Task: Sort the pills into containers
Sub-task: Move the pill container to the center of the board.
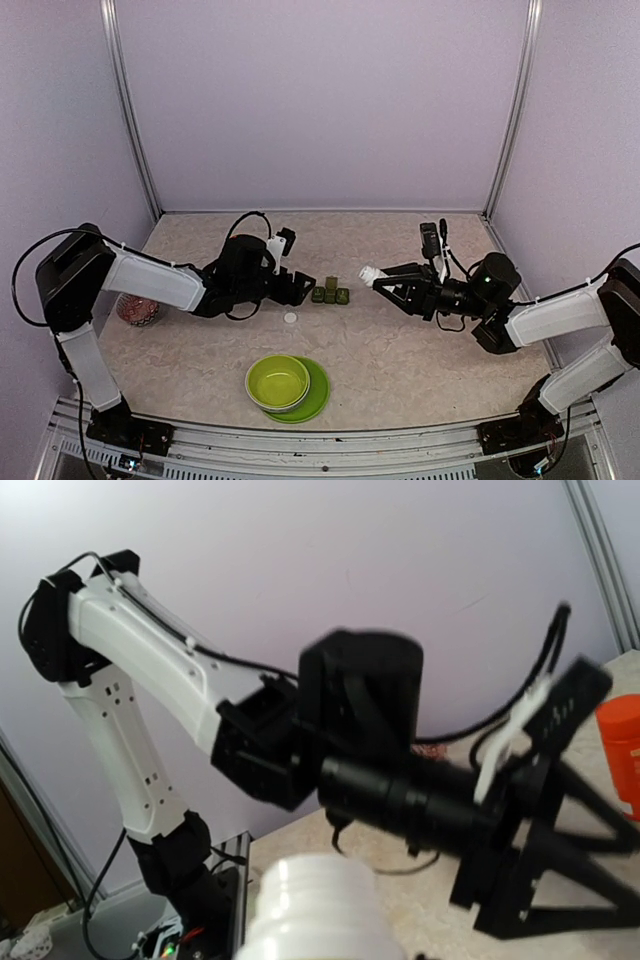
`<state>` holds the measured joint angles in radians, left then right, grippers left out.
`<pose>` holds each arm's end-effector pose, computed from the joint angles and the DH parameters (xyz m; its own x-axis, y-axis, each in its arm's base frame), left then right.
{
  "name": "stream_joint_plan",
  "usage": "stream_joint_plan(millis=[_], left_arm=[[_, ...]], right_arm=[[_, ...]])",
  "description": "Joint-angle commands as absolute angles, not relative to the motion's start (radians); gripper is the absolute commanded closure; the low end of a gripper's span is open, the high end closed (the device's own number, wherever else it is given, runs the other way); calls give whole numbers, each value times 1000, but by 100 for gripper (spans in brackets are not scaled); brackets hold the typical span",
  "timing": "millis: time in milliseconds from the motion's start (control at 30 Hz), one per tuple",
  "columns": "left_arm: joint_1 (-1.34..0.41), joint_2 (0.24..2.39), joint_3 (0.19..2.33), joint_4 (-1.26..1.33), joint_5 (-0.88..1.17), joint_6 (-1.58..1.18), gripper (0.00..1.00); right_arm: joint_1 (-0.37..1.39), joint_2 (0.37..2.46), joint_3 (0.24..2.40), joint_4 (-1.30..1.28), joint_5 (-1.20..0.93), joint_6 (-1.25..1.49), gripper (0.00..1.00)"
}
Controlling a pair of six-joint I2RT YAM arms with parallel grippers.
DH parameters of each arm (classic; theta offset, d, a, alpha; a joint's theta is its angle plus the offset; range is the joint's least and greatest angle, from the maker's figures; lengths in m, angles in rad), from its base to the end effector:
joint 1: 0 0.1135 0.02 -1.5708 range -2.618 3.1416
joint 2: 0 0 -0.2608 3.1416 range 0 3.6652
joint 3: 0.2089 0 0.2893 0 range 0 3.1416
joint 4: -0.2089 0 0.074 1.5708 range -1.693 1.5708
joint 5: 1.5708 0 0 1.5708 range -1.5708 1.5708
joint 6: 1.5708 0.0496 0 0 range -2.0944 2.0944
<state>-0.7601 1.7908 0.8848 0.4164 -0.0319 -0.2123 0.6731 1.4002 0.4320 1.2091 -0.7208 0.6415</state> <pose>0.2966 -0.2798 0.1242 -0.4740 0.1600 -0.8659 0.5814 0.7954 -0.1713 0.2092 0.2086 0.1979 -0.4307 0.2316 -0.8723 -0.8884 0.0615 0.4550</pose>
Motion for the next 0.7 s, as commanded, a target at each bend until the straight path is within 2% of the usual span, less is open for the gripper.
stream_joint_plan(millis=[0,100,467,667], left_arm=[[-731,1843,976,347,72,-186,8],[-710,1894,1036,342,188,-179,1],[-660,2039,1162,378,473,-175,1],[-645,2110,1218,348,540,-182,1]], right_arm=[[661,1372,417,1209,-707,637,78],[660,1364,413,1197,-705,633,78],[652,1319,390,1152,-687,617,78],[645,1315,379,1153,-684,618,78]])
